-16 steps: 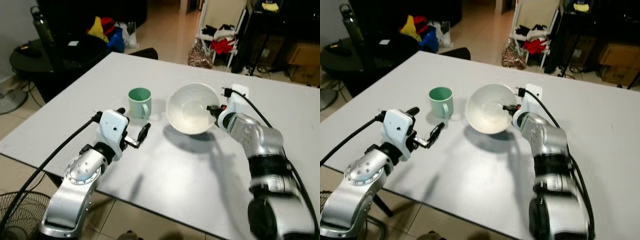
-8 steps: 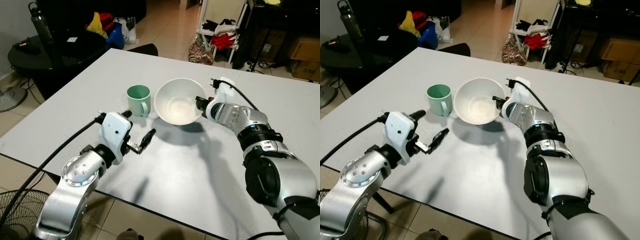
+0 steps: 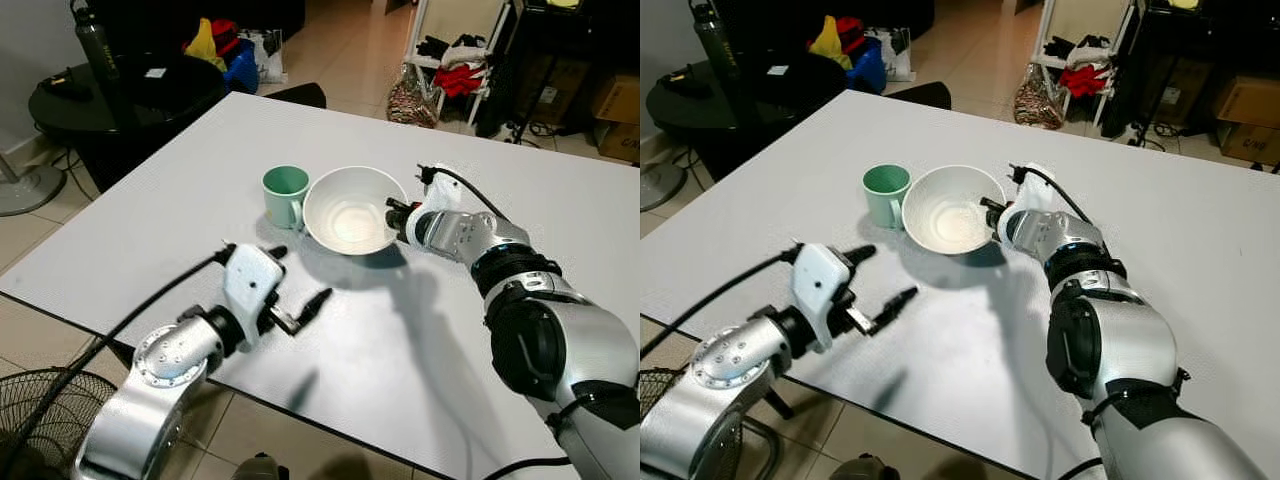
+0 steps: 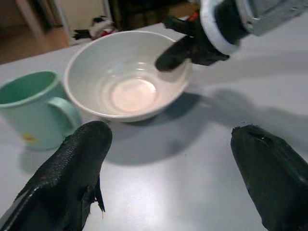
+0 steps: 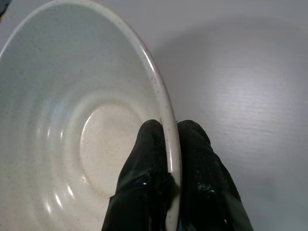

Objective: Setting the table

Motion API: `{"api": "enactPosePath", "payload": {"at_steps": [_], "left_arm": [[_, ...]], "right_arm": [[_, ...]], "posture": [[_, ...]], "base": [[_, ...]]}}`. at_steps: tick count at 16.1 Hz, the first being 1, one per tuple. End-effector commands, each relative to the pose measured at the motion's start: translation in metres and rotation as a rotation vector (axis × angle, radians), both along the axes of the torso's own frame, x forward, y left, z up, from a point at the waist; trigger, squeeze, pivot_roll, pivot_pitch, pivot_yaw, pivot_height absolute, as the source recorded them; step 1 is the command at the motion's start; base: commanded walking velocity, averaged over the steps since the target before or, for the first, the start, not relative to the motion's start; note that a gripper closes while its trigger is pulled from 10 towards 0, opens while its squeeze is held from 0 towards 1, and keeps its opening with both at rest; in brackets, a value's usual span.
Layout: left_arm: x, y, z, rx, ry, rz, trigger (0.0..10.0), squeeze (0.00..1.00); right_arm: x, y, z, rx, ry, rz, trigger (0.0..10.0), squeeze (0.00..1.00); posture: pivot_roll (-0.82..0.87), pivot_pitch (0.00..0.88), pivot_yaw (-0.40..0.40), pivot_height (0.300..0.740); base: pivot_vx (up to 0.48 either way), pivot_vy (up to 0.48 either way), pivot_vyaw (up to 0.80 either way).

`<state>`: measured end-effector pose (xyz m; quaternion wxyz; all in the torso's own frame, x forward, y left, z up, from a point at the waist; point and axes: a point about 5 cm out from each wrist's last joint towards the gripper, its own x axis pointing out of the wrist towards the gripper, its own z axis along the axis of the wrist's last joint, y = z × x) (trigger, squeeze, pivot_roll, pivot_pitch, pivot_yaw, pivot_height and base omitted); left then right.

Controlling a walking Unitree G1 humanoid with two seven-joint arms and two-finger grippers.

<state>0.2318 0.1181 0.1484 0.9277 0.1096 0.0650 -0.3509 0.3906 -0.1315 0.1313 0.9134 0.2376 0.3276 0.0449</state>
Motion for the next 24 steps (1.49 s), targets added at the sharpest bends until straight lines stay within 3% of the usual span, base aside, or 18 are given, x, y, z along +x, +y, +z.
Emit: {"api": "enactPosePath", "payload": {"at_steps": [1,4,5,6,7,8,9,10,11,22,23,24], "left_arm": [[-0.002,-0.001,0.002,0.009,0.004,-0.022,10.0,0.0],[-0.002,-0.001,0.002,0.012,0.005,-0.026,10.0,0.0],[-0.002,-0.002,0.002,0.014,0.003,-0.029,10.0,0.0],[-0.001,-0.002,0.002,0.015,0.002,-0.031,10.0,0.0],[-0.001,-0.003,0.003,0.015,0.002,-0.033,10.0,0.0],[0.0,-0.003,0.003,0.015,0.002,-0.034,10.0,0.0],[0.0,-0.004,0.003,0.014,0.001,-0.035,10.0,0.0],[0.0,-0.004,0.003,0.014,0.001,-0.036,10.0,0.0],[0.0,-0.004,0.003,0.014,-0.002,-0.036,10.0,0.0],[0.003,-0.006,0.002,0.003,-0.017,-0.022,10.0,0.0],[0.003,-0.005,0.002,0.004,-0.017,-0.02,10.0,0.0],[0.002,-0.005,0.002,0.006,-0.018,-0.019,10.0,0.0]], "right_arm": [[0.005,-0.006,0.01,0.015,-0.027,-0.042,10.0,0.0],[0.004,-0.009,0.008,0.017,-0.007,-0.058,10.0,0.0],[0.003,-0.012,0.005,0.015,0.01,-0.083,9.3,0.0],[0.002,-0.015,0.004,0.021,0.024,-0.104,8.0,0.0],[0.002,-0.017,0.003,0.021,0.029,-0.116,4.8,0.0],[0.002,-0.018,0.003,0.021,0.031,-0.12,3.8,0.0],[0.001,-0.018,0.002,0.028,0.038,-0.12,2.0,0.0],[0.001,-0.018,0.002,0.031,0.04,-0.12,2.0,0.0],[0.001,-0.019,0.002,0.03,0.037,-0.125,0.0,0.0],[0.004,-0.021,0.009,0.061,0.006,-0.113,0.0,0.0],[0.004,-0.02,0.009,0.037,0.0,-0.092,8.9,0.0],[0.003,-0.019,0.008,0.037,-0.001,-0.086,10.0,0.0]], "posture": [[0.21,0.0,0.005,0.74],[0.21,0.0,0.007,0.74],[0.21,0.0,0.007,0.74],[0.2,0.0,0.012,0.74],[0.2,0.0,0.013,0.74],[0.2,0.0,0.013,0.74],[0.2,0.0,0.014,0.74],[0.2,0.0,0.014,0.74],[0.2,0.0,0.013,0.74],[0.18,0.0,-0.005,0.74],[0.18,0.0,-0.006,0.74],[0.18,0.0,-0.006,0.74]], "base": [[0.0,0.0,0.0],[0.0,0.0,0.0],[0.0,0.0,0.0],[0.0,0.0,0.0],[0.0,0.0,0.0],[0.0,0.0,0.0],[0.0,0.0,0.0],[0.0,0.0,0.0],[0.0,0.0,0.0],[0.0,0.0,0.0],[0.0,0.0,0.0],[0.0,0.0,0.0]]}}
